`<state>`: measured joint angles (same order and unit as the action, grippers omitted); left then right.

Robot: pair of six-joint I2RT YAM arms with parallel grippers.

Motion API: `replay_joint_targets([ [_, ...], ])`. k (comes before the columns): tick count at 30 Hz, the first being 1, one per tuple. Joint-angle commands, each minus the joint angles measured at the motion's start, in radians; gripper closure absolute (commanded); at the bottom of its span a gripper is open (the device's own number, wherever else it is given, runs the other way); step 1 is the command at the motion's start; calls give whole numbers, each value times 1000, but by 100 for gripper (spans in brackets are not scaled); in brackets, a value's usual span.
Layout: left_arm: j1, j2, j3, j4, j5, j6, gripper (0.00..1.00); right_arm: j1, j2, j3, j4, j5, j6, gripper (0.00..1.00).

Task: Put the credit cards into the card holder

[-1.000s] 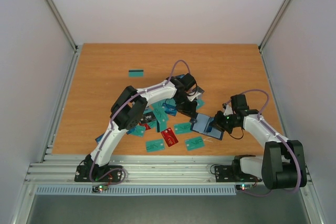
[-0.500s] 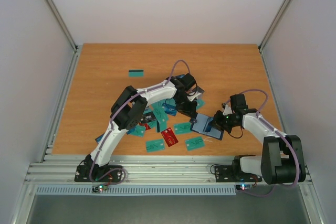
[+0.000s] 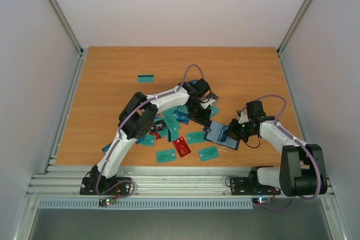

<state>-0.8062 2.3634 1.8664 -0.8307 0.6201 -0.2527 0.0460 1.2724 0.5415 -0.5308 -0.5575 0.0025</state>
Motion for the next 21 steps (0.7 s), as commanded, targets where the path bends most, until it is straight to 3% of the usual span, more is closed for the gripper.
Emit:
replay_joint_targets([
  [1, 1, 32, 31, -19, -2, 21, 90, 6, -4, 11, -29, 34, -9, 99],
  [6, 1, 33, 31, -23, -2, 24, 90, 6, -76, 27, -63, 80, -6, 99],
  [12, 1, 34, 31, -26, -2, 26, 90, 5, -134, 15, 26, 49, 78, 99],
  [21, 2, 50, 60, -56, -7, 27, 90, 5, -204, -1, 8, 169, 106, 99],
])
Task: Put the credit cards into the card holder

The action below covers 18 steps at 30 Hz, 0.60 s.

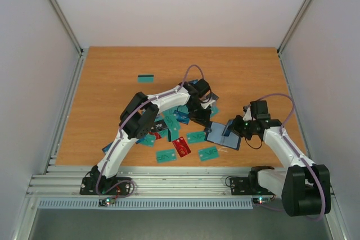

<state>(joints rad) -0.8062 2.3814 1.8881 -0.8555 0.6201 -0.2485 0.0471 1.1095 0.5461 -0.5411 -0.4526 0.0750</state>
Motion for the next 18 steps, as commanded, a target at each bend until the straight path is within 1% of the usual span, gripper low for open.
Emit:
replay_joint_targets([
  [1, 2, 33, 40, -33, -8, 23, 90, 5, -47, -17, 35, 64, 44, 99],
  [6, 1, 34, 40, -37, -5, 19, 91, 5, -72, -75, 111, 84, 88, 99],
  [11, 1, 32, 37, -39, -2, 17, 91, 5, -99, -110, 143, 108, 122, 99],
  [18, 0, 29, 35, -40, 0, 12, 91, 5, -119, -160, 224, 76, 162, 99],
])
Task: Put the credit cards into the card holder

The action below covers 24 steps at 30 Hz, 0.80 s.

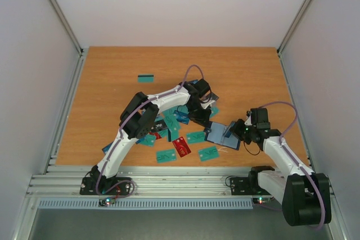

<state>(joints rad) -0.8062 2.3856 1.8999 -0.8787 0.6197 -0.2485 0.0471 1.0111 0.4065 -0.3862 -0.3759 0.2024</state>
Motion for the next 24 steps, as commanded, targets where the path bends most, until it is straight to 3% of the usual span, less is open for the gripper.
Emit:
replay_joint_targets([
  [1, 1, 24, 23, -16, 0, 12, 91, 5, -27, -20, 67, -4, 34, 99],
  [10, 1, 19, 16, -17, 0, 9, 91, 5, -118, -21, 45, 18, 45, 99],
  [24, -1, 15, 6, -2, 3, -7, 92, 5, 38, -87, 170, -59, 61, 99],
])
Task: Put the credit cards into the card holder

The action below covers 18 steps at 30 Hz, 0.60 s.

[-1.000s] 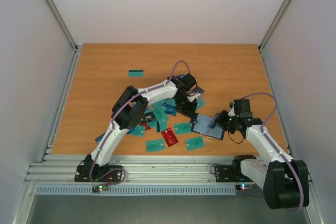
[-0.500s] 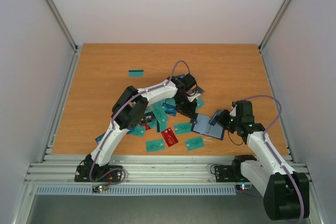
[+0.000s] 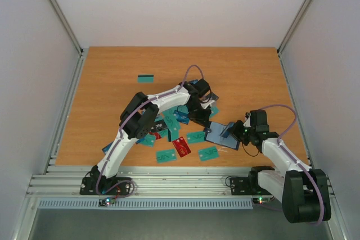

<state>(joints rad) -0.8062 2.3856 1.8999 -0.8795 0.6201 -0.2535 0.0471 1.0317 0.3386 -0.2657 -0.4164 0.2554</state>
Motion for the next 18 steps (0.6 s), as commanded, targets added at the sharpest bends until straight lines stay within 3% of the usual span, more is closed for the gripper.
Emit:
replay_joint_targets([
  [1, -1, 14, 5, -1, 3, -2, 92, 5, 18, -20, 47, -21, 7, 99],
  [18, -2, 20, -2, 1, -20, -21, 94, 6, -14, -78, 88, -113, 28, 99],
])
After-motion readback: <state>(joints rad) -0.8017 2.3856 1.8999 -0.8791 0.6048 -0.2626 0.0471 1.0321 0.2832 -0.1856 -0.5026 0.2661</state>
